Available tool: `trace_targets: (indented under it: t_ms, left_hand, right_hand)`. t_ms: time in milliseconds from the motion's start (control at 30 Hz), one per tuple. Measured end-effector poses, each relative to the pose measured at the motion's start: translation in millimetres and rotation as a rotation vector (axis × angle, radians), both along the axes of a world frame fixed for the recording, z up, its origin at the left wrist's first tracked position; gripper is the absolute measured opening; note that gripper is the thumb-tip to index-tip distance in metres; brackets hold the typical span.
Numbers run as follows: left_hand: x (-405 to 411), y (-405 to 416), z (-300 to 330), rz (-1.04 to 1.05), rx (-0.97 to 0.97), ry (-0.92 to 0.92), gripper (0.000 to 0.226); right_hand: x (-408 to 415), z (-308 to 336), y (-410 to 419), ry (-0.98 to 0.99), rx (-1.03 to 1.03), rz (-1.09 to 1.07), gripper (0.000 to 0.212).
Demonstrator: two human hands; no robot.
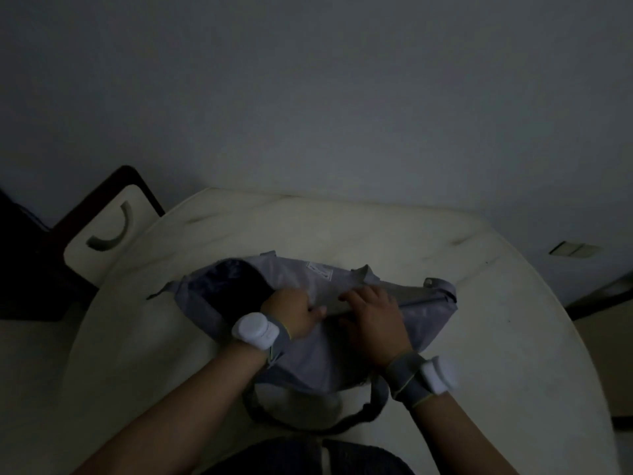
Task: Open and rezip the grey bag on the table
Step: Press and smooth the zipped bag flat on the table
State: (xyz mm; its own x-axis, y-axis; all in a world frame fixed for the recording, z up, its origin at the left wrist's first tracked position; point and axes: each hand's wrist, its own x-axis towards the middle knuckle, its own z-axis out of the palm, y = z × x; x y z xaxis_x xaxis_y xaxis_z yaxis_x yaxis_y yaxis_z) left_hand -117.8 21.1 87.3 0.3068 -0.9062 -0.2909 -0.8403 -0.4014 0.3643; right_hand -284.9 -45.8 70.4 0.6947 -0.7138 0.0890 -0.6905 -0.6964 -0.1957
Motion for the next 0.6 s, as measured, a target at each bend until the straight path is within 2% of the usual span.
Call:
trace_targets:
  t_ms: [67,167,233,367,467,533,600]
  left_hand:
    - [-2.7,-3.8,-10.1,-0.025,0.007,0.099,0.045]
    - [-4.8,-8.1,-17.6,-0.037,0.0,0.1,0.036]
    - [-7.5,-8.0,-15.0,-0.019,-0.032,0.081,0.027]
    - [-15.6,-9.2,-1.6,-0.003,-0.185,0.094,0.026]
    - [-18.8,-13.9,19.4,0.014,-0.317,-0.033,0.03]
    - [-17.0,-19.0,30.9,0.015,-0.327,-0.163,0.023]
    - [-7.8,-19.9,36.2,0.017,-0.309,-0.217,0.026]
  right_hand:
    - [4.1,-8.2,-2.8,0.092,0.008,0.006,0.035]
    - [6.1,-16.9,-2.7,0.142,0.006,-0.01,0.03]
    - [8.7,-19.4,-0.8,0.122,-0.024,-0.005,0.03]
    - [7.5,-17.0,-6.8,-0.008,0.011,-0.018,0.019]
    - [3.1,0.4,-16.8,-0.184,0.026,-0.065,0.014]
    - [0.7,11.3,-19.3,-0.263,-0.001,-0.084,0.017]
    - [-2.7,14.4,-21.9,-0.308,-0.025,-0.108,0.023]
